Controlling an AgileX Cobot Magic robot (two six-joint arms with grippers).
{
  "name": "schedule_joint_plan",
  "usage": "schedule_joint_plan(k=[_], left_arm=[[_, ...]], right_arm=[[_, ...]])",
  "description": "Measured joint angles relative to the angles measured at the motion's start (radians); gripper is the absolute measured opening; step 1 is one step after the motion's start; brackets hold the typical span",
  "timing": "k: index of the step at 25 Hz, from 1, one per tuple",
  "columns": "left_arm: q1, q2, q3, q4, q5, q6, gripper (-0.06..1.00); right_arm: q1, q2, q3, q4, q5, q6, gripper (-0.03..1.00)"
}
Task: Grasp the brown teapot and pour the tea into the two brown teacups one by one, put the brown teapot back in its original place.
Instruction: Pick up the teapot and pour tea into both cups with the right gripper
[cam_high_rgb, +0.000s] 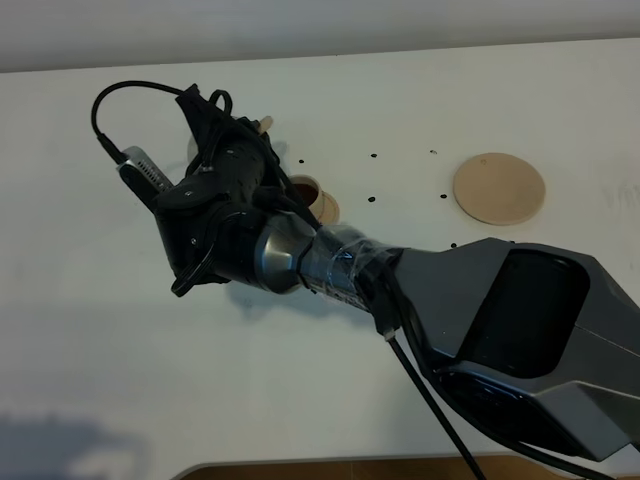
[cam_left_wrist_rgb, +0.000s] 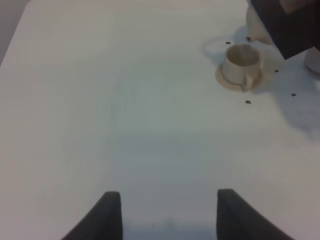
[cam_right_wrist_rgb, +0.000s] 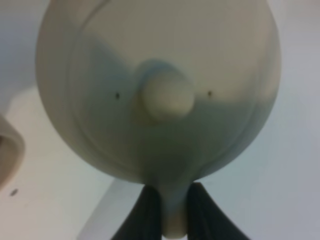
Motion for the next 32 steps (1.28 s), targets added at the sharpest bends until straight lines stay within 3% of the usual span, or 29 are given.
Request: schedule_joint_plan(k=[32], left_arm=[[0.0, 0.0, 0.0, 0.0, 0.0, 0.001, 0.46]], right_arm=[[0.02, 0.0, 0.0, -0.17, 0.012, -0.085, 0.12]])
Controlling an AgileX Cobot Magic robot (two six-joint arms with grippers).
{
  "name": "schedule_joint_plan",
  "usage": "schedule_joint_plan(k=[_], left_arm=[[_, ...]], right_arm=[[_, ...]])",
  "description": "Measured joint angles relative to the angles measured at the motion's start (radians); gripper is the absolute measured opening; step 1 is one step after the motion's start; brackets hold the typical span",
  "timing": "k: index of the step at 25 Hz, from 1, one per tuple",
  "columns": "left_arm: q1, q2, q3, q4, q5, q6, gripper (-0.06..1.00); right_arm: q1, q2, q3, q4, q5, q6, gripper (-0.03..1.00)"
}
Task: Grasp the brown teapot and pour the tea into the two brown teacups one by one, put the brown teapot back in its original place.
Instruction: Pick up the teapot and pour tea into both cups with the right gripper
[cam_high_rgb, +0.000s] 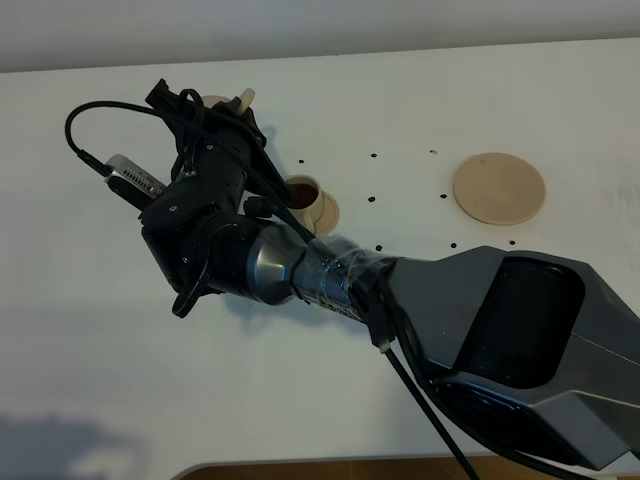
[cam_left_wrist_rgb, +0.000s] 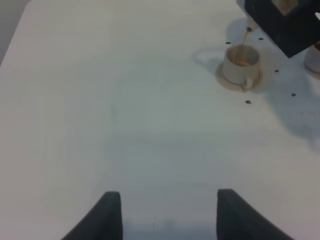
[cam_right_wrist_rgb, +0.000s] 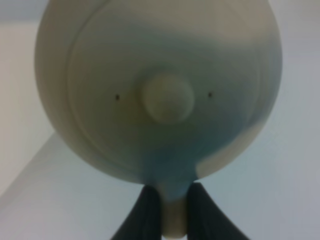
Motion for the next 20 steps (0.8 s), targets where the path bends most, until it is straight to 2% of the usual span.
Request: schedule_joint_plan(k=[15, 20], left_arm=[[0.0, 0.0, 0.0, 0.0, 0.0, 0.0, 0.46], [0.0, 0.0, 0.0, 0.0, 0.0, 0.0, 0.46]], right_arm=[[0.002, 0.0, 0.0, -0.007, 0.0, -0.122, 0.12], [0.005, 0.0, 0.0, -0.033, -0.004, -0.129, 0.12]])
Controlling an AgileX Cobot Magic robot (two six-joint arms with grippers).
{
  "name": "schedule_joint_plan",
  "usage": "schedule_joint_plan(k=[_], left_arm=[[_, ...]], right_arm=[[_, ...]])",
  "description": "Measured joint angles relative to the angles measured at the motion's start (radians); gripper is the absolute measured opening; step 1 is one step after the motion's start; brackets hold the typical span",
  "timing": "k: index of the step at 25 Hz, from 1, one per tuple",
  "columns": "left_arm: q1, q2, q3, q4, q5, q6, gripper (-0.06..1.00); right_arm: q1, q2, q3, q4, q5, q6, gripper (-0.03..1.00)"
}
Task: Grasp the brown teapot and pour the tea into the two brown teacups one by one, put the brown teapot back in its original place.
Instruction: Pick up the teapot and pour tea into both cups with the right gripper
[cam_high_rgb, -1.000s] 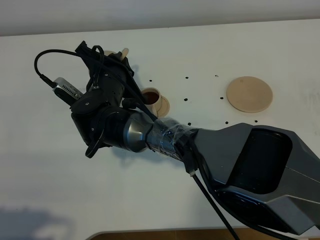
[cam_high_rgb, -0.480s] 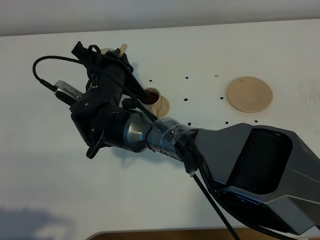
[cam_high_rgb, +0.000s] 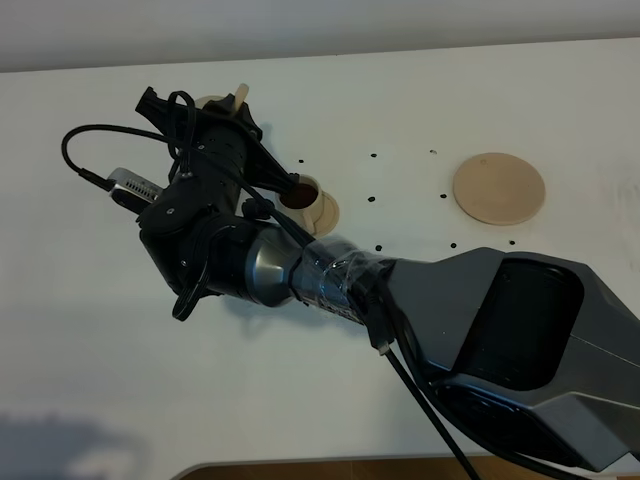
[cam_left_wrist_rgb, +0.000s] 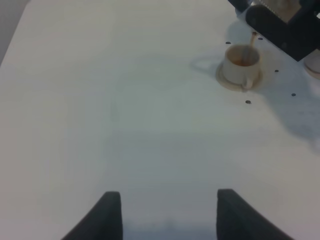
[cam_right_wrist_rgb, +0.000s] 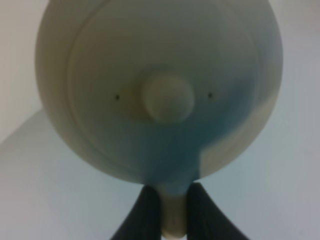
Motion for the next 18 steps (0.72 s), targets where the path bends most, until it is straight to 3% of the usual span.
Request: schedule_joint_plan(k=[18], left_arm=[[0.0, 0.0, 0.0, 0.0, 0.0, -0.001, 0.46]], right_arm=[[0.005, 0.0, 0.0, -0.049, -0.019, -0.016, 0.12]])
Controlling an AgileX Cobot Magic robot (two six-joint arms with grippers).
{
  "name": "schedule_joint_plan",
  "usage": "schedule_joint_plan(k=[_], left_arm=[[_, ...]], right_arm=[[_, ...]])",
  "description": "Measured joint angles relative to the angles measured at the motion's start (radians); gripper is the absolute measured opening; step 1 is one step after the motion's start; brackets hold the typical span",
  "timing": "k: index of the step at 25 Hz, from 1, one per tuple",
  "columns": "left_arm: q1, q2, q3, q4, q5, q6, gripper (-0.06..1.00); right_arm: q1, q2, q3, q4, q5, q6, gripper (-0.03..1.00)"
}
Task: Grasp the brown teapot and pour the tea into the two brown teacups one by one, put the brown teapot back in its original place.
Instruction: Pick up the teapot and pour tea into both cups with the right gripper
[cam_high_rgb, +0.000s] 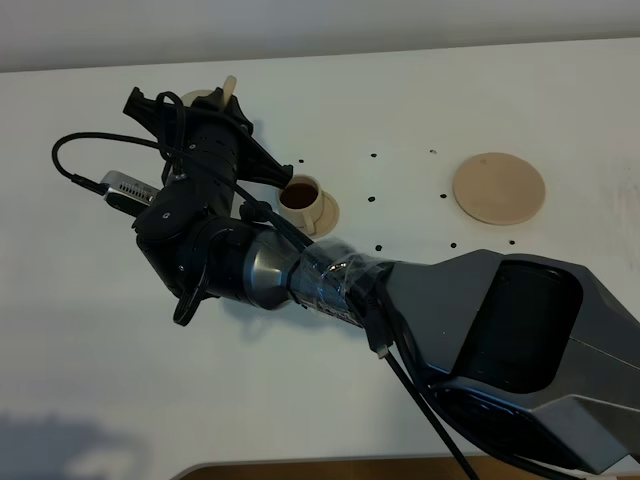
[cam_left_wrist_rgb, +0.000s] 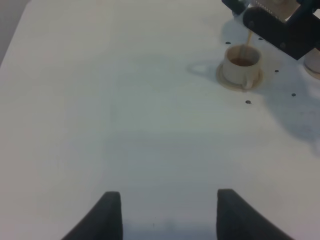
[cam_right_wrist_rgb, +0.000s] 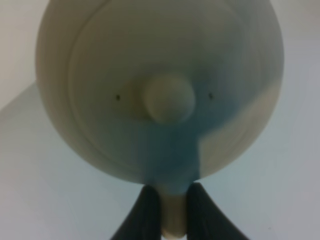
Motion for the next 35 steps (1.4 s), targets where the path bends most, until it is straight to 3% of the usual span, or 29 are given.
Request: schedule_joint_plan(k=[11, 35], left_arm=[[0.0, 0.0, 0.0, 0.0, 0.0, 0.0, 0.46], [0.0, 0.0, 0.0, 0.0, 0.0, 0.0, 0.46]], right_arm=[[0.0, 0.0, 0.0, -0.045, -0.012, -0.001, 0.12], [0.0, 0.0, 0.0, -0.041, -0.009, 0.006, 0.12]])
